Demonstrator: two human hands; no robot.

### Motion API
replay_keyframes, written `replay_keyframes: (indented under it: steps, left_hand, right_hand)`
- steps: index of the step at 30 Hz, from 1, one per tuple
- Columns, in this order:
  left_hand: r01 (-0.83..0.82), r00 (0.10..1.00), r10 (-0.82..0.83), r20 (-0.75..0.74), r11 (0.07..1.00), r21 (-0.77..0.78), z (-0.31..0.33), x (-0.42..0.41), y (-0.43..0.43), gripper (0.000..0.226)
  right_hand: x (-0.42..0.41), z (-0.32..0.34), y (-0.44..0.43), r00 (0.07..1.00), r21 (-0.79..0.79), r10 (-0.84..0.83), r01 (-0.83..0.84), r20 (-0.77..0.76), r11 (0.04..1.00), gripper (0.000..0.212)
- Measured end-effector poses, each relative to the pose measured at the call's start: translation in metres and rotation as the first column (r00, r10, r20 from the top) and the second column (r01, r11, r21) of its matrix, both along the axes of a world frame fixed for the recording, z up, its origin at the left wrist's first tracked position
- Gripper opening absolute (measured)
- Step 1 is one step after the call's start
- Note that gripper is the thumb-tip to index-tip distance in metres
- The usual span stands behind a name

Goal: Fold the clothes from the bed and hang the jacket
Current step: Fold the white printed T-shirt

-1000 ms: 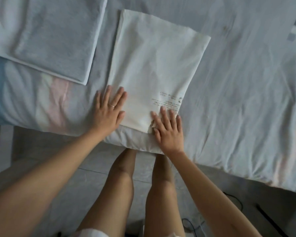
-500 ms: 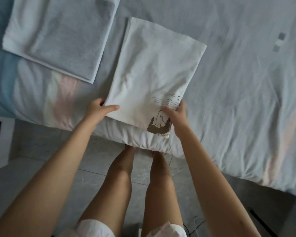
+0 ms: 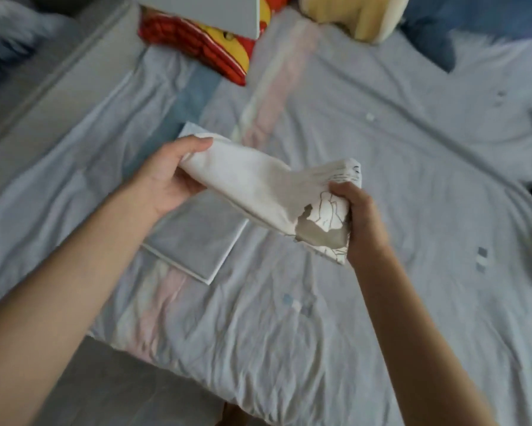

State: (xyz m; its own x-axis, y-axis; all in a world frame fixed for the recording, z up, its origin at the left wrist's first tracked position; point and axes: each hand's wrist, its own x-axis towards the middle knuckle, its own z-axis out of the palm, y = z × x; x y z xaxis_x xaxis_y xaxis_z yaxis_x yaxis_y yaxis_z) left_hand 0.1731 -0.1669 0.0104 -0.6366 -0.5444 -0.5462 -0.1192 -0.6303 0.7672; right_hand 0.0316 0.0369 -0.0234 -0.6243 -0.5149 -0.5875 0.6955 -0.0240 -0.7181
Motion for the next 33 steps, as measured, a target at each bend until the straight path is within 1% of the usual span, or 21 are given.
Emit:
replay_keyframes:
  steps: [1, 3, 5, 6, 7, 8, 10, 12, 13, 14, 15, 17, 18, 22, 24, 26, 28, 31, 33]
  left_hand:
    - [-0.019, 0.999, 0.02, -0.03, 1.0, 0.014, 0.002, 0.001, -0.003, 0.021]
    - [-0.104, 0.992, 0.1, -0.071, 0.993, -0.06, 0.012, 0.018, -0.036, 0.02]
    - [-0.144, 0.987, 0.135, -0.089, 0.984, -0.102, 0.003, 0.039, -0.057, 0.018]
    - [-0.171, 0.984, 0.162, -0.08, 0.976, -0.132, -0.009, 0.055, -0.072, 0.017]
    - [-0.196, 0.98, 0.19, -0.06, 0.971, -0.134, -0.024, 0.066, -0.082, 0.018]
    - [-0.26, 0.965, 0.26, -0.022, 0.955, -0.142, -0.049, 0.083, -0.093, 0.019]
    - [-0.395, 0.91, 0.407, 0.074, 0.908, -0.137, -0.103, 0.11, -0.1, 0.019]
    - [-0.467, 0.852, 0.48, 0.21, 0.877, -0.109, -0.162, 0.137, -0.091, 0.01]
    - [-0.465, 0.845, 0.465, 0.265, 0.883, -0.067, -0.177, 0.136, -0.08, 0.008]
    - [-0.477, 0.823, 0.464, 0.327, 0.878, -0.044, -0.207, 0.154, -0.076, 0.009]
    - [-0.488, 0.819, 0.465, 0.336, 0.872, -0.018, -0.213, 0.148, -0.069, 0.009]
    - [-0.541, 0.797, 0.514, 0.317, 0.841, -0.005, -0.225, 0.147, -0.062, 0.003]
    - [-0.552, 0.786, 0.535, 0.311, 0.833, -0.039, -0.229, 0.146, -0.061, 0.003]
    - [-0.573, 0.753, 0.6, 0.271, 0.8, -0.179, -0.23, 0.144, -0.064, 0.015]
    - [-0.558, 0.747, 0.604, 0.278, 0.796, -0.232, -0.23, 0.144, -0.066, 0.022]
    - [-0.557, 0.725, 0.616, 0.306, 0.787, -0.264, -0.231, 0.145, -0.068, 0.021]
    - [-0.572, 0.684, 0.64, 0.348, 0.768, -0.288, -0.235, 0.145, -0.073, 0.018]
    - [-0.56, 0.606, 0.671, 0.428, 0.741, -0.371, -0.246, 0.143, -0.075, 0.02]
    - [-0.541, 0.538, 0.694, 0.477, 0.719, -0.436, -0.248, 0.137, -0.068, 0.029]
  right_hand:
    - [0.001, -0.001, -0.003, 0.999, -0.027, -0.046, 0.045, -0.028, 0.999, 0.062]
    - [0.011, -0.002, -0.035, 0.996, -0.075, -0.063, 0.059, -0.056, 0.995, 0.055]
    - [0.03, -0.016, -0.055, 0.997, -0.128, -0.073, 0.071, -0.006, 0.989, 0.047]
    - [0.045, -0.034, -0.073, 0.998, -0.114, -0.057, 0.061, 0.039, 0.992, 0.042]
    - [0.056, -0.048, -0.082, 0.997, -0.055, -0.036, 0.039, 0.063, 0.998, 0.036]
    - [0.072, -0.072, -0.097, 0.997, 0.014, 0.001, -0.002, 0.073, 1.0, 0.029]
    - [0.099, -0.12, -0.115, 0.987, 0.198, 0.15, -0.159, 0.06, 0.967, 0.017]
    - [0.119, -0.167, -0.121, 0.944, 0.401, 0.329, -0.308, 0.018, 0.863, 0.014]
    - [0.115, -0.177, -0.118, 0.918, 0.492, 0.395, -0.329, -0.034, 0.806, 0.016]
    - [0.132, -0.205, -0.122, 0.89, 0.549, 0.45, -0.34, -0.075, 0.763, 0.017]
    - [0.126, -0.203, -0.119, 0.88, 0.571, 0.46, -0.32, -0.116, 0.756, 0.014]
    - [0.124, -0.201, -0.119, 0.887, 0.534, 0.437, -0.299, -0.15, 0.791, 0.007]
    - [0.123, -0.2, -0.119, 0.89, 0.508, 0.431, -0.305, -0.15, 0.806, 0.006]
    - [0.119, -0.19, -0.113, 0.922, 0.366, 0.38, -0.331, -0.068, 0.87, 0.014]
    - [0.122, -0.189, -0.109, 0.932, 0.348, 0.356, -0.314, -0.064, 0.883, 0.013]
    - [0.127, -0.189, -0.111, 0.926, 0.406, 0.364, -0.294, -0.104, 0.865, 0.011]
    - [0.13, -0.19, -0.115, 0.914, 0.434, 0.389, -0.305, -0.118, 0.848, 0.012]
    - [0.125, -0.187, -0.119, 0.879, 0.452, 0.472, -0.392, -0.074, 0.801, 0.012]
    - [0.115, -0.183, -0.118, 0.851, 0.474, 0.525, -0.453, -0.022, 0.755, 0.009]
